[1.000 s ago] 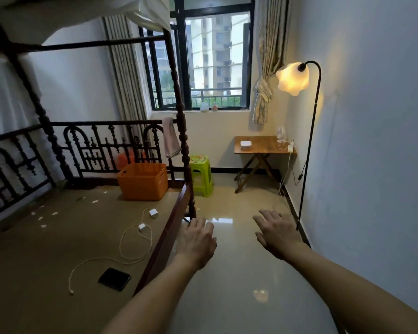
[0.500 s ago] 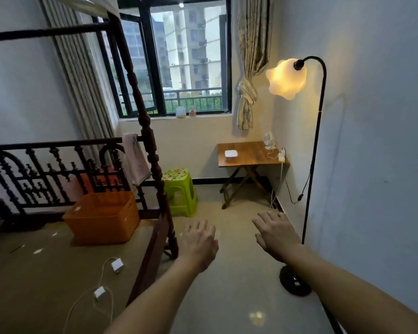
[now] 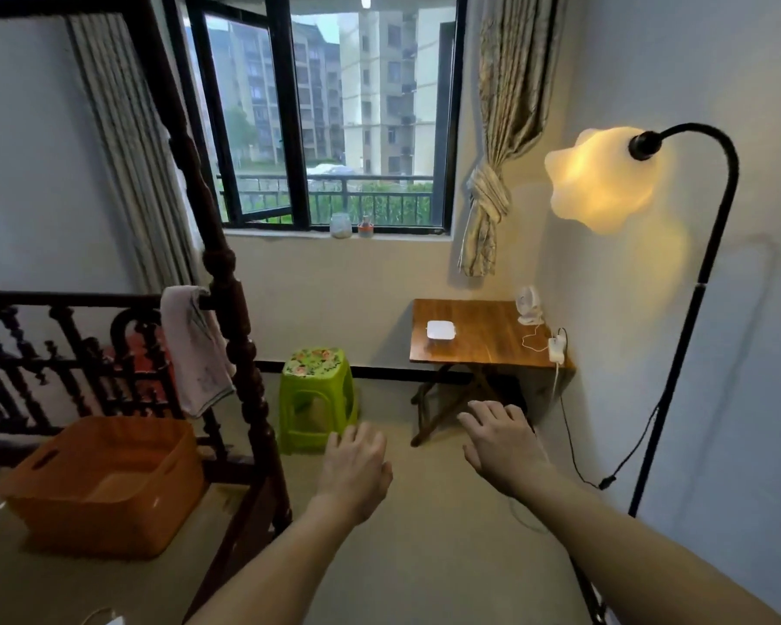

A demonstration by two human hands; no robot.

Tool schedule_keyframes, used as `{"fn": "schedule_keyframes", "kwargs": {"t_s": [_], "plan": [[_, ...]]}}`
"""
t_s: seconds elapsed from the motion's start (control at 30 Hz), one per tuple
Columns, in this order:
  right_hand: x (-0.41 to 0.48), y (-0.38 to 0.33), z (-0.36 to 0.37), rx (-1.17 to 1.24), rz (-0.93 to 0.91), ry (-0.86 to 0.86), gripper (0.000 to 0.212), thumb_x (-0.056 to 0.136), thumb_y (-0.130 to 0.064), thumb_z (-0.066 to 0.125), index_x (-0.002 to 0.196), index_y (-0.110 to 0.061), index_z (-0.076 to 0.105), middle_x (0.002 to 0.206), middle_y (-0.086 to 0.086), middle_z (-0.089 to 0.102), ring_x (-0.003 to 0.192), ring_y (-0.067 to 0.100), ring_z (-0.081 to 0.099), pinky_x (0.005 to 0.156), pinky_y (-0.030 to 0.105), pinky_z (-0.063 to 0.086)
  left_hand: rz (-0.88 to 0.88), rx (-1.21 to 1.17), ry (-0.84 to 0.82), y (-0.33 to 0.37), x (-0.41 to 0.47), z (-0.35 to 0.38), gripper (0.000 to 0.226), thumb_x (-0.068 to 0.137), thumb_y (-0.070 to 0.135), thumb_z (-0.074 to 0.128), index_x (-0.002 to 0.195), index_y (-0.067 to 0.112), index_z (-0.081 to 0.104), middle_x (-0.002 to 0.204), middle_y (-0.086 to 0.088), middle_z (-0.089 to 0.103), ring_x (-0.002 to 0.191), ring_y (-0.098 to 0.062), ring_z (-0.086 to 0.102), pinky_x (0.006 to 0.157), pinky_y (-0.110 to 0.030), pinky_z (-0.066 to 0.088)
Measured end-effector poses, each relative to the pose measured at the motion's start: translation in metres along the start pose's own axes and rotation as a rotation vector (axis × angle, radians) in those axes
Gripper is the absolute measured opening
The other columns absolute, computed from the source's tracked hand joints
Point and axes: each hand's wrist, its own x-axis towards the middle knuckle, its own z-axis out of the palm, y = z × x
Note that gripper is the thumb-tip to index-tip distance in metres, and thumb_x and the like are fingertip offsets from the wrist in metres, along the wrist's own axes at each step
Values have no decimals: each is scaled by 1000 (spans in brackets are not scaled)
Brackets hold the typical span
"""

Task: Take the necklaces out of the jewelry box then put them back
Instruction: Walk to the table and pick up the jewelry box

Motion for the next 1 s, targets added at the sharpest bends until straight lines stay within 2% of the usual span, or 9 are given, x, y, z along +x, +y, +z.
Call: {"fn": "schedule_keyframes", "kwargs": {"t_s": [0.27, 0.37, 0.47, 0.57, 0.77, 1.0], "plan": [[181, 19, 70, 25, -9, 14, 42, 92, -41, 53, 128, -19, 54, 135, 9, 55, 125, 29, 51, 99, 45, 44, 9, 30, 1, -73, 176, 51, 30, 91, 38, 39, 111, 18, 49, 118, -7, 50, 107, -26, 46, 89, -40, 37], [253, 24, 85, 46, 23, 6, 44, 95, -42, 49, 133, -22, 49, 140, 7, 51, 131, 28, 46, 105, 44, 39, 40, 51, -11, -107, 247, 59, 32, 92, 39, 38, 113, 18, 49, 120, -9, 50, 110, -27, 45, 90, -41, 37], [318, 32, 96, 74, 61, 12, 46, 93, -43, 54, 134, -22, 51, 138, 6, 55, 128, 28, 50, 104, 45, 41, 54, 70, -2, -138, 319, 60, 34, 93, 38, 38, 117, 17, 48, 126, -10, 48, 117, -28, 43, 94, -43, 37], [373, 46, 115, 87, 76, -37, 48, 94, -45, 51, 135, -22, 48, 139, 6, 54, 128, 27, 50, 103, 44, 42, 73, 59, -22, -157, 379, 72, 35, 93, 39, 39, 118, 15, 48, 128, -11, 47, 117, -29, 43, 95, -44, 36], [476, 84, 173, 100, 84, -100, 48, 97, -44, 42, 141, -25, 37, 149, 4, 41, 136, 25, 39, 110, 42, 33, 95, 49, -53, -177, 482, 125, 33, 93, 39, 39, 115, 17, 49, 121, -8, 49, 112, -28, 45, 95, -43, 36], [633, 131, 256, 130, 69, -202, 49, 98, -46, 37, 142, -24, 35, 151, 5, 38, 138, 27, 36, 113, 43, 28, 102, -2, -83, -210, 645, 178, 36, 94, 38, 39, 122, 17, 48, 124, -6, 49, 114, -26, 44, 95, -40, 35]]}}
